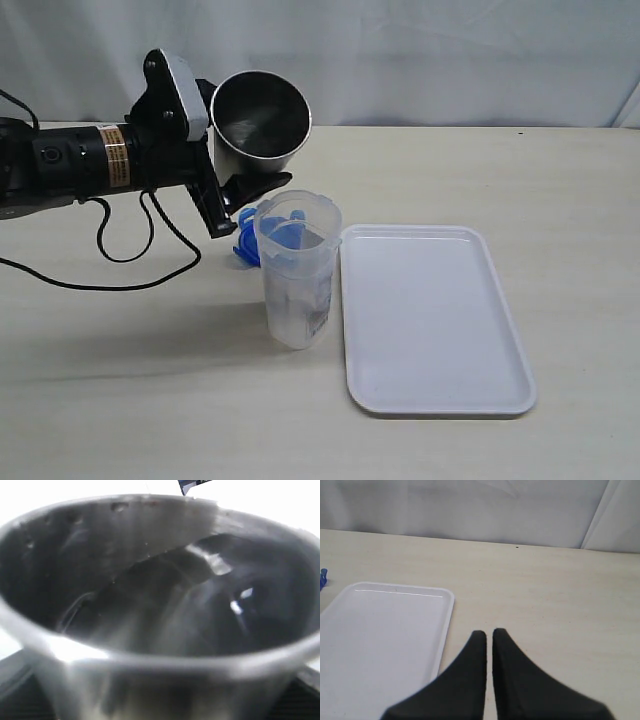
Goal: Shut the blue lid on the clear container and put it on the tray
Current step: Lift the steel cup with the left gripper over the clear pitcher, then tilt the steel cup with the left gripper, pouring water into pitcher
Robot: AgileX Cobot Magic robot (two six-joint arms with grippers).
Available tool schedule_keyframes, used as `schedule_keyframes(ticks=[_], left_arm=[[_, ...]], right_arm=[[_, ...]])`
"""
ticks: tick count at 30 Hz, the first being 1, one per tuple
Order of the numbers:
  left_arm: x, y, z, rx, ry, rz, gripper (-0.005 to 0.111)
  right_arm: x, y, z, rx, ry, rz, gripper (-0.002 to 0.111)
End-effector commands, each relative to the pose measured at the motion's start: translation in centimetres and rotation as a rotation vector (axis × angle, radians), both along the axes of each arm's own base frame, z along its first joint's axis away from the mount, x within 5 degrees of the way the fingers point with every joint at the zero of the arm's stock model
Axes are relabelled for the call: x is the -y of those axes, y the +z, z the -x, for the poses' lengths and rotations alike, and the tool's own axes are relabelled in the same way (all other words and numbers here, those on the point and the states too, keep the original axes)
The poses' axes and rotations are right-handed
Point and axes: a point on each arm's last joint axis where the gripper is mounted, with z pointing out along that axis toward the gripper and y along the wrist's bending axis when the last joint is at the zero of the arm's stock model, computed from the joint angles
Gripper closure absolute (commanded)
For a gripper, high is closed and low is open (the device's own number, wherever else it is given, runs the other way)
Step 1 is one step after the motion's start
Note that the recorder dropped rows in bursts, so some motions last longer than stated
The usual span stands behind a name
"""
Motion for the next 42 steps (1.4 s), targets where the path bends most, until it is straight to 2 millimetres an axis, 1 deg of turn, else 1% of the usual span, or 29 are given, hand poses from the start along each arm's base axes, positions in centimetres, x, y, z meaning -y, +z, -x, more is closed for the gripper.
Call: schedule_keyframes(ticks=[1, 16, 37, 42], left_arm=[[0.32, 1.73, -0.05, 0.100, -0.025, 0.052, 0.107], [0.32, 1.76, -0.06, 0.230, -0.053, -0.024, 0.107], [0.29, 1.87, -0.14, 0.276, -0.051, -0.040, 0.107], [0.29, 1.87, -0.14, 0.315, -0.060, -0.065, 0.107]], right_arm=[[0.03, -0.07, 0.03, 0.001, -0.006, 0.000, 0.104], [0.03, -0.07, 0.03, 0.001, -0.006, 0.000, 0.104], [0.03, -0.07, 0.03, 0.001, -0.006, 0.000, 0.104], [0.03, -0.07, 0.03, 0.001, -0.006, 0.000, 0.104]])
